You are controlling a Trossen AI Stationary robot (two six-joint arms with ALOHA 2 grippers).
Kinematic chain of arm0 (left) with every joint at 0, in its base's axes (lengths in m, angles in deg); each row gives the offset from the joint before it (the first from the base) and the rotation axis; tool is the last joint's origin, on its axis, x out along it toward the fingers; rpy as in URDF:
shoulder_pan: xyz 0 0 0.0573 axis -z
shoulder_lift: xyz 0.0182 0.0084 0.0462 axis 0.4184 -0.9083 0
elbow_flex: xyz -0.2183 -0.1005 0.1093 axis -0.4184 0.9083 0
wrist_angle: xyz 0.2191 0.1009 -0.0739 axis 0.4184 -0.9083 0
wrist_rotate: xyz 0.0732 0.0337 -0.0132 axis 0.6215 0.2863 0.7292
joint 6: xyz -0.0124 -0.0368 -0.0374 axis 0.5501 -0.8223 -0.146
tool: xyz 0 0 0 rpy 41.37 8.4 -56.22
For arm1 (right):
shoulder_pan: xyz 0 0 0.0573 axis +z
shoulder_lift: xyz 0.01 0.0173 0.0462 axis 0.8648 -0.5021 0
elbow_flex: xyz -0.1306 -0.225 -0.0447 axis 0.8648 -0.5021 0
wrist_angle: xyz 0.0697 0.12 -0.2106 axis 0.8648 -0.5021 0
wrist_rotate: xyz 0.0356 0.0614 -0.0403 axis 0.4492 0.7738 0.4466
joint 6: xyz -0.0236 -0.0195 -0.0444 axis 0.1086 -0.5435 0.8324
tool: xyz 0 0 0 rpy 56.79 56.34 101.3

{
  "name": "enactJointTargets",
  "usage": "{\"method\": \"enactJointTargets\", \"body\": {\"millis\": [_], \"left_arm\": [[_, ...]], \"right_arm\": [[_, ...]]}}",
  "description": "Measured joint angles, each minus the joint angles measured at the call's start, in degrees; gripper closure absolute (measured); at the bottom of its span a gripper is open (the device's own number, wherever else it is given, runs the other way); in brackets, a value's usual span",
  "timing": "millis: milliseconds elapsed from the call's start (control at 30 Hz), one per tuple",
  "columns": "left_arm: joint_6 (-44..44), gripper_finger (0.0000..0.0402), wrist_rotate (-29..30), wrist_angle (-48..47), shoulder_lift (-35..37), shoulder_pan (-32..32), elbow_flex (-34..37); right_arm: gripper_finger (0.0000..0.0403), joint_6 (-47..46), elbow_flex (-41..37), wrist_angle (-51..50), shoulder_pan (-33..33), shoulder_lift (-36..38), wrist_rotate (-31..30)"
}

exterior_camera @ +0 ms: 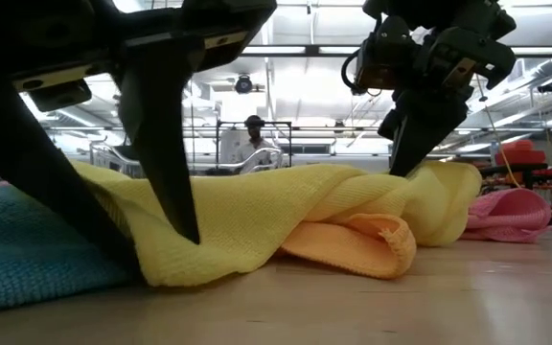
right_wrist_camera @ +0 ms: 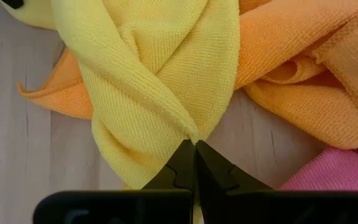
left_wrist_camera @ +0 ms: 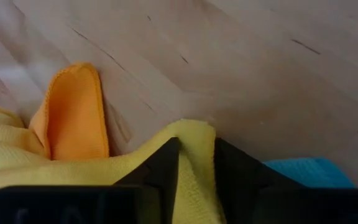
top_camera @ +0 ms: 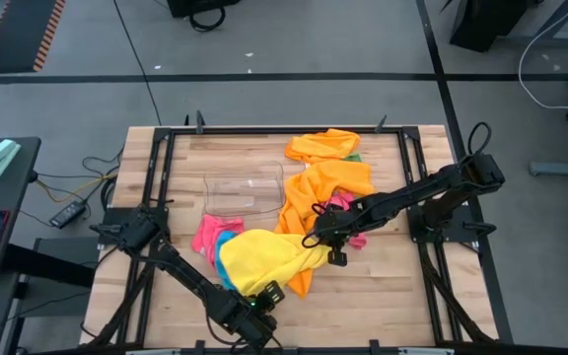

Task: Fold microfiber towels
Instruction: Fold the yellow microfiber cloth

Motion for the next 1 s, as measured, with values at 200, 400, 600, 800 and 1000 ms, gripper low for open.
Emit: {"method": "enactJointTargets", "body": {"millis": [200,400,600,800,1000], "left_arm": [[-2.45,0.0385,-0.02,1.04,0.0,-0.02,0.0],[-3.7,0.0385,-0.05,4.96,0.22,0.04,0.01],[-11.24,0.0392,0.0,3.42,4.81,0.11,0.0],[-19.59,0.0385,0.12,2.16,10.7,0.09,-0.02],[-25.49,0.0394,0.14,-2.19,13.43,0.48,-0.02]], "right_arm": [[0.0393,0.0,0.0,0.02,0.0,0.0,0.0],[0.0393,0.0,0.0,0.0,0.0,0.0,0.0],[0.0393,0.22,0.0,-0.56,0.0,0.97,2.72],[0.0393,2.29,0.09,-3.97,0.36,5.79,4.9],[0.0393,5.42,0.11,-5.59,4.75,11.45,6.17]]}}
